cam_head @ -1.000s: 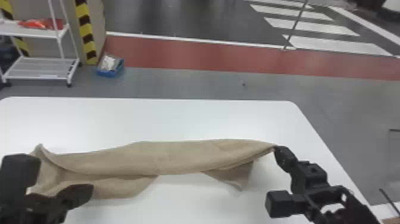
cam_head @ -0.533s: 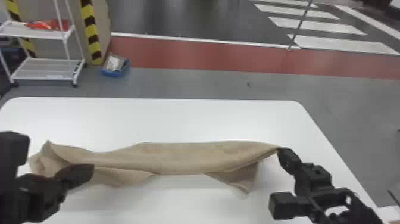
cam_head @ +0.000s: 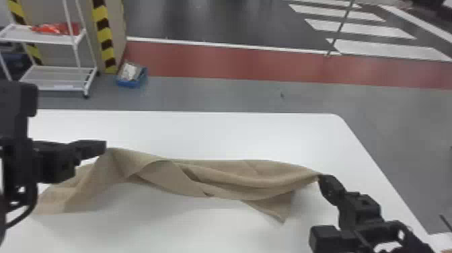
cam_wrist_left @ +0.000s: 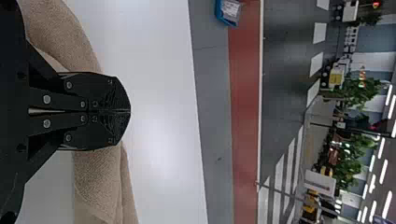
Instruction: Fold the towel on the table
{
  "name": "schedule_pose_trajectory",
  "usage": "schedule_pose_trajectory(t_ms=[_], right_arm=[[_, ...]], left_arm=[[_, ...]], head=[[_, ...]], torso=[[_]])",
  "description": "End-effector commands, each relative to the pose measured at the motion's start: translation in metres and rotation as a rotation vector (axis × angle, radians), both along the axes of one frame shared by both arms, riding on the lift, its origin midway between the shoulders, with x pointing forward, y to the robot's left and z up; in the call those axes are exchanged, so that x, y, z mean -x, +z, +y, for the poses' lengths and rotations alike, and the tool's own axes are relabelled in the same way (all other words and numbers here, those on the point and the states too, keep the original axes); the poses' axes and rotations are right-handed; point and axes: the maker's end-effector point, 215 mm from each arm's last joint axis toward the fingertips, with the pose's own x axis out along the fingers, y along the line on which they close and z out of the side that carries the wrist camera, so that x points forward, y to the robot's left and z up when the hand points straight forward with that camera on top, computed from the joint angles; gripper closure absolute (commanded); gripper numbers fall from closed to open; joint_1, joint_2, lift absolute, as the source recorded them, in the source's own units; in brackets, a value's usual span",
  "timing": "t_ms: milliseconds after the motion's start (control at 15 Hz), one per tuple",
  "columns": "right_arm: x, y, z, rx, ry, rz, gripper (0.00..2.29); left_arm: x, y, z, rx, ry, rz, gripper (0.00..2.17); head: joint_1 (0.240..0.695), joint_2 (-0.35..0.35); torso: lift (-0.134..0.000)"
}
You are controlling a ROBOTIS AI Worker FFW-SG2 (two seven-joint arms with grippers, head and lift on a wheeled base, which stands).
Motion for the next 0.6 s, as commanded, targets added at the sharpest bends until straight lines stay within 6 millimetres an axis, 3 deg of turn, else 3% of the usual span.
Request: schedule_pose_trajectory(t_ms=[0, 67, 133, 200, 267, 333, 533], right_arm=[[0.002, -0.005, 0.009, -0.009, 0.013, 0.013, 1.66], [0.003, -0.007, 0.013, -0.010, 0.019, 0.020, 1.66], [0.003, -0.008, 0.015, -0.011, 0.020, 0.023, 1.66], [0.003, -0.009, 0.015, -0.011, 0.020, 0.026, 1.66], [0.003, -0.010, 0.014, -0.012, 0.018, 0.029, 1.66], [0.002, -0.010, 0.014, -0.012, 0.018, 0.029, 1.66], [0.003, -0.011, 0.016, -0.016, 0.018, 0.031, 1.66]], left_arm=[[-0.024, -0.056, 0.006, -0.062, 0.032, 0.120, 2.00], [-0.031, -0.076, 0.011, -0.083, 0.046, 0.158, 2.00], [-0.033, -0.088, 0.019, -0.113, 0.071, 0.174, 1.76], [-0.032, -0.093, 0.023, -0.133, 0.092, 0.175, 1.05], [-0.030, -0.096, 0.027, -0.146, 0.107, 0.172, 0.09], [-0.028, -0.090, 0.027, -0.160, 0.113, 0.156, 0.00], [-0.007, -0.058, 0.031, -0.150, 0.129, 0.074, 0.03]], head=[[0.695, -0.182], [0.695, -0.173], [0.695, -0.163], [0.695, -0.143], [0.695, -0.133], [0.695, -0.126], [0.695, -0.118]], torso=[[-0.124], [-0.124], [-0.124], [-0.124], [-0.124], [-0.124], [-0.124]])
